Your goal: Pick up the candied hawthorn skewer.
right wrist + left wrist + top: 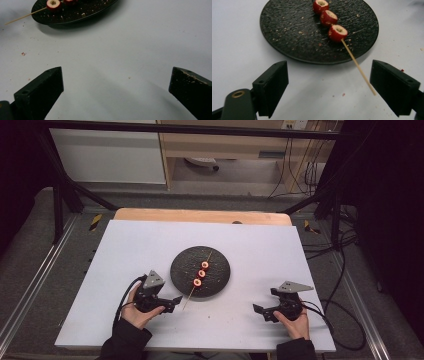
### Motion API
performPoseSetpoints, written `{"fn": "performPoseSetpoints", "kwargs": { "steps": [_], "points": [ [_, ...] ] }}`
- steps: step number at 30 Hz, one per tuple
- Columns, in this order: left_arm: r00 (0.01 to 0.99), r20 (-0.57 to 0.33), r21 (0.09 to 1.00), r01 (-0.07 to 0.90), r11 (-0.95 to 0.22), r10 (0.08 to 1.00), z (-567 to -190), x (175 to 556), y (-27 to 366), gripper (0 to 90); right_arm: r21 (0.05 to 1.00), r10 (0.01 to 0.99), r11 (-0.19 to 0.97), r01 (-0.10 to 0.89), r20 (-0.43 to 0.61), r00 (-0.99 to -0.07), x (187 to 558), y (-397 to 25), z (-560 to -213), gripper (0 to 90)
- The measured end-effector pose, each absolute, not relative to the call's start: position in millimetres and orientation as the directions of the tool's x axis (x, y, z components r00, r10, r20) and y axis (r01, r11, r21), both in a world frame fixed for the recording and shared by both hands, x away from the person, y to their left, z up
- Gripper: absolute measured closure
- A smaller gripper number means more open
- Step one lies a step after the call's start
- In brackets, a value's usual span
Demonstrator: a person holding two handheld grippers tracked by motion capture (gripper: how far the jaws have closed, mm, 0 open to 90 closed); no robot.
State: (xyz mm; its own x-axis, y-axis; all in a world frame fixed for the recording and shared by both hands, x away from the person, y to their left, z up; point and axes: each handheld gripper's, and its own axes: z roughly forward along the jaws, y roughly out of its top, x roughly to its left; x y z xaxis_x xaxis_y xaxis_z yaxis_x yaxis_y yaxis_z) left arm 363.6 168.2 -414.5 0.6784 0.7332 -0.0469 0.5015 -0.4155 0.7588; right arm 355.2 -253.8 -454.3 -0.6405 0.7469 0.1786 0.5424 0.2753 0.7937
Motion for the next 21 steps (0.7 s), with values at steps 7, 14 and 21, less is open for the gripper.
{"fn": "performPoseSetpoints", "kwargs": {
  "steps": [7,14,21],
  "points": [
    [0.678,-0.043,0.746,0.511,-0.428,0.734,-415,372,145,28.3,0.791,0.75,0.275,0.547,0.179,-0.637,355,-254,-454,0.6],
    [0.67,-0.032,0.702,0.543,-0.46,0.741,-416,386,122,42.9,0.791,0.752,0.274,0.547,0.178,-0.635,355,-254,-454,0.6],
    [0.657,-0.005,0.663,0.567,-0.489,0.754,-421,394,108,61.3,0.788,0.753,0.275,0.55,0.18,-0.634,355,-254,-454,0.6]
  ]
}}
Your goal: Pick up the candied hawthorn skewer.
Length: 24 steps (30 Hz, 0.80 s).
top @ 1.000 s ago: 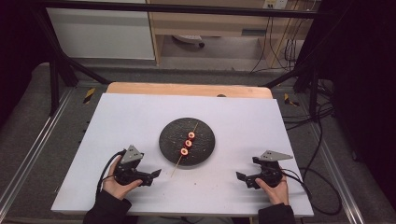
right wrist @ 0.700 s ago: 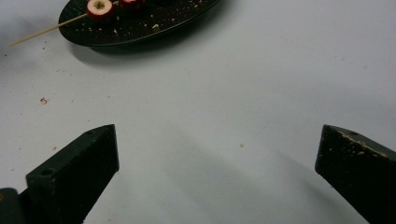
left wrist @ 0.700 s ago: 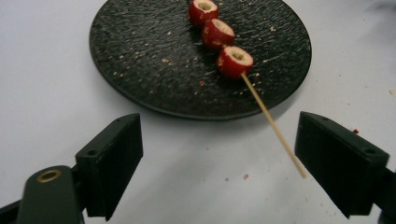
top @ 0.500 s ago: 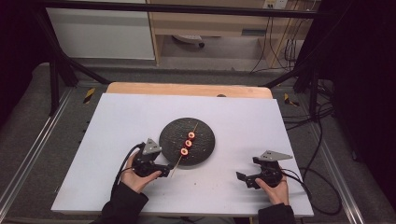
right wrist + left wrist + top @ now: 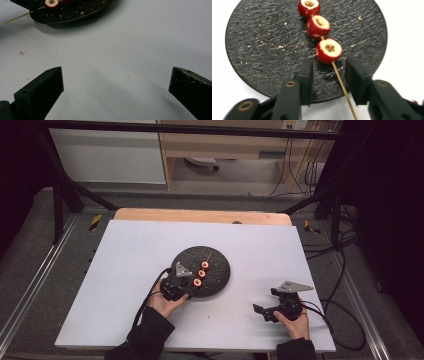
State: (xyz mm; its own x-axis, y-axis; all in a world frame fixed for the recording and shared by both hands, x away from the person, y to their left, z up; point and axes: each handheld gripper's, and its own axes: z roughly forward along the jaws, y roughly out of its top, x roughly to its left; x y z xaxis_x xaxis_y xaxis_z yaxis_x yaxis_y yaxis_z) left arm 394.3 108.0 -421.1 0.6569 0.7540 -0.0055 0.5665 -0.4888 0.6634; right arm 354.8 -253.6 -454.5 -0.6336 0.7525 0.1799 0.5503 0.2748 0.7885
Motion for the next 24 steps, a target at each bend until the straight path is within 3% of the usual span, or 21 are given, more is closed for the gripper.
{"fn": "performPoseSetpoints", "kwargs": {
  "steps": [9,24],
  "points": [
    [0.66,0.0,0.646,0.574,-0.503,0.751,-424.1,391.5,99.2,75.6,0.789,0.753,0.274,0.55,0.18,-0.633,354.9,-253.6,-454.6,0.6],
    [0.615,-0.014,0.662,0.596,-0.454,0.788,-426.9,386.4,101.1,86.2,0.786,0.753,0.276,0.553,0.181,-0.632,355.2,-253.4,-454.9,0.6]
  ]
}}
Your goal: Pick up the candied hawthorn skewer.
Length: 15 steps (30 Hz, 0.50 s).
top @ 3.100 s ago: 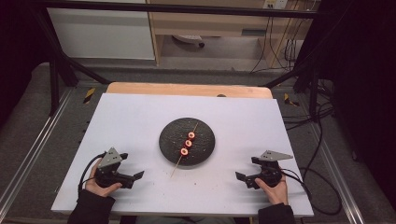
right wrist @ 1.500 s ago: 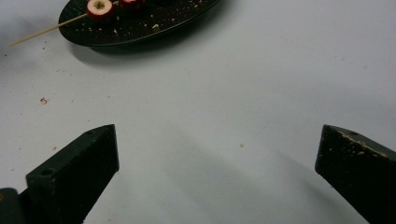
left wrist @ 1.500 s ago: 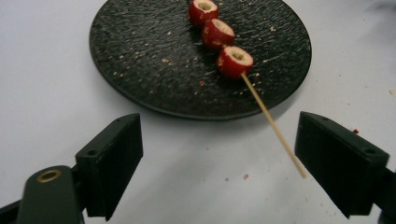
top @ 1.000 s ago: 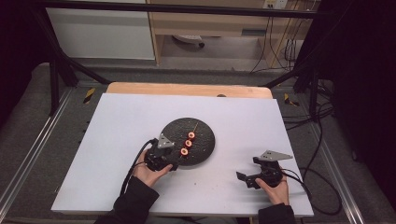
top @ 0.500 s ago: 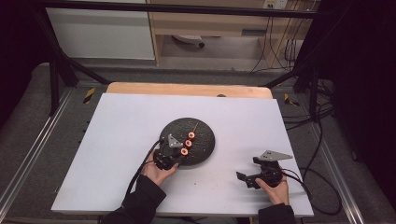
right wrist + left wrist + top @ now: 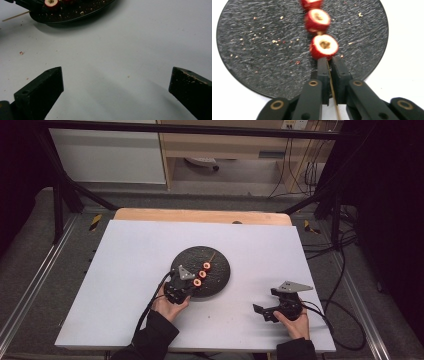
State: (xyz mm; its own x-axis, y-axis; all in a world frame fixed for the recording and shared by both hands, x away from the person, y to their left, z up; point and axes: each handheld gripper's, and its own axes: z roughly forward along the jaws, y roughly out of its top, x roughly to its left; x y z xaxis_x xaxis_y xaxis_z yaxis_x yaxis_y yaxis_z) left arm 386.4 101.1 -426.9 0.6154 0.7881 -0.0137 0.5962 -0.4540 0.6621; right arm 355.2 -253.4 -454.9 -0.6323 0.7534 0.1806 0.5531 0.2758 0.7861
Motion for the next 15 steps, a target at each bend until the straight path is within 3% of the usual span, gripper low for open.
{"fn": "performPoseSetpoints", "kwargs": {
  "steps": [15],
  "points": [
    [0.612,-0.053,0.714,0.576,-0.398,0.789,-428,382,112,88.2,0.785,0.754,0.278,0.554,0.179,-0.632,355,-253,-455,0.6]
  ]
}}
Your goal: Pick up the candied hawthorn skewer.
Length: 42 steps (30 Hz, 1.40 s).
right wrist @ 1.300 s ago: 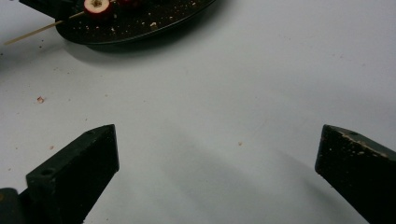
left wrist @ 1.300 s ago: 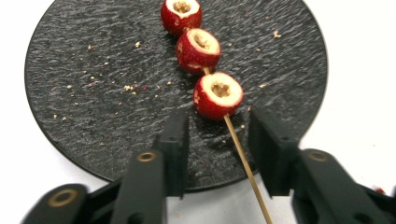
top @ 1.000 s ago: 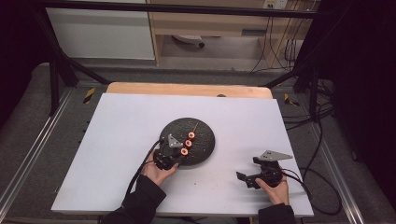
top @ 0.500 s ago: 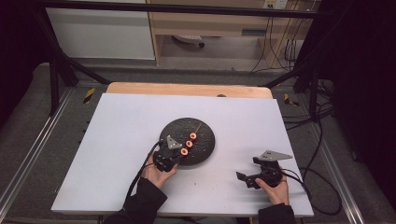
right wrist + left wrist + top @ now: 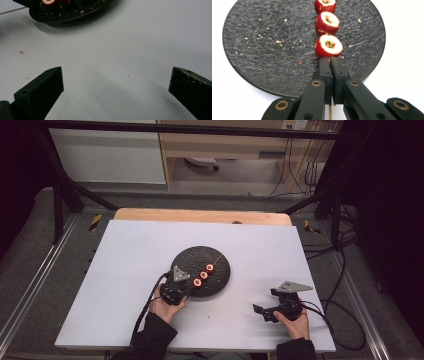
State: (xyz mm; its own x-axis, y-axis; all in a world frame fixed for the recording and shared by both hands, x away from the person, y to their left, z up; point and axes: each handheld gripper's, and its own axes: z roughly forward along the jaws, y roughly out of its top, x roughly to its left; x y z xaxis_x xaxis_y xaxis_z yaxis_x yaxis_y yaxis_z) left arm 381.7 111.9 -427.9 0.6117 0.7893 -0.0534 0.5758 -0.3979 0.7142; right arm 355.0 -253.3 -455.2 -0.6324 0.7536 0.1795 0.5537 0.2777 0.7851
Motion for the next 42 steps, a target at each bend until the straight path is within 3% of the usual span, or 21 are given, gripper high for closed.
{"fn": "performPoseSetpoints", "kwargs": {
  "steps": [20,42],
  "points": [
    [0.666,-0.066,0.804,0.477,-0.356,0.743,-404,360,140,88.3,0.786,0.755,0.27,0.555,0.185,-0.629,355,-253,-456,0.6],
    [0.688,-0.075,0.852,0.421,-0.313,0.722,-412,335,186,88.2,0.798,0.754,0.219,0.562,0.227,-0.616,354,-246,-452,0.6]
  ]
}}
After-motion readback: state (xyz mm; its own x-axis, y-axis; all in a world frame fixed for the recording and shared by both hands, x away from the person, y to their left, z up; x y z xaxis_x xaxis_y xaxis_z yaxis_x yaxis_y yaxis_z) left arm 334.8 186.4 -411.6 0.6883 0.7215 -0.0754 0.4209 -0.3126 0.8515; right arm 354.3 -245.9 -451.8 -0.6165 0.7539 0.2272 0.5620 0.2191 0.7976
